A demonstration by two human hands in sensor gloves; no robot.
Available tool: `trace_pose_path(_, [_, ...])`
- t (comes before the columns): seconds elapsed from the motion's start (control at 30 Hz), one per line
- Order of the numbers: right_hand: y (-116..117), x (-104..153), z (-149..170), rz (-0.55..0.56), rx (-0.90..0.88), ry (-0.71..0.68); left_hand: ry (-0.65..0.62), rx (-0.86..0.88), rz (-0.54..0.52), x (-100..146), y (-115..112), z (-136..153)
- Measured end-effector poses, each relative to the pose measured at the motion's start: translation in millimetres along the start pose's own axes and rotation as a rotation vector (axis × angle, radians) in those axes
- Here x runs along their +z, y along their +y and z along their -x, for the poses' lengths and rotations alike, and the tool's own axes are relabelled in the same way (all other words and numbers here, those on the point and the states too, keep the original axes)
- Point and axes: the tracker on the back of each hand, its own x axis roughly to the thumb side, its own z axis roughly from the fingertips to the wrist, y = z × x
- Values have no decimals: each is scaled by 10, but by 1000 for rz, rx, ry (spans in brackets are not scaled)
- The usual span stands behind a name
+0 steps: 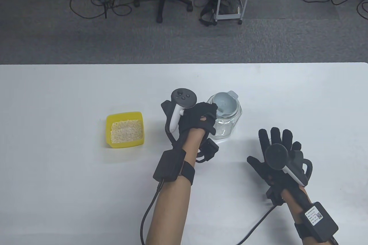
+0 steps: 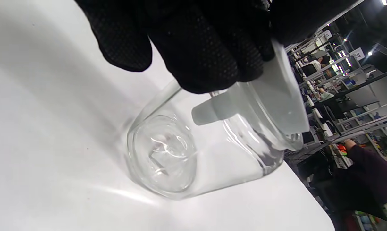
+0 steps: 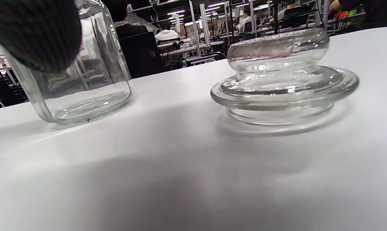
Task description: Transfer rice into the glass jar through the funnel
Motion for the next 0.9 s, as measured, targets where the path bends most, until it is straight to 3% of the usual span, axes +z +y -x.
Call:
trace_pose_path(0.3, [-27,33,22,5,-12,-6,2,-42,-25,11,38,43])
trace_pose_path(0.5, [-82,84,22,28,-18,-12,-98,-109,-152,290,425,291])
trace_pose_path(0.63, [-73,87,29,23,-16,-5,-131,-273,-351,571,746,668])
trace_pose_path(0.77, [-43,82,65,7,-14,18,-173,-336,-663,849,994,1293])
trace_pose_path(0.9, [-30,55,99,0,-27,39,-95,-416,-804,975,1166,1803])
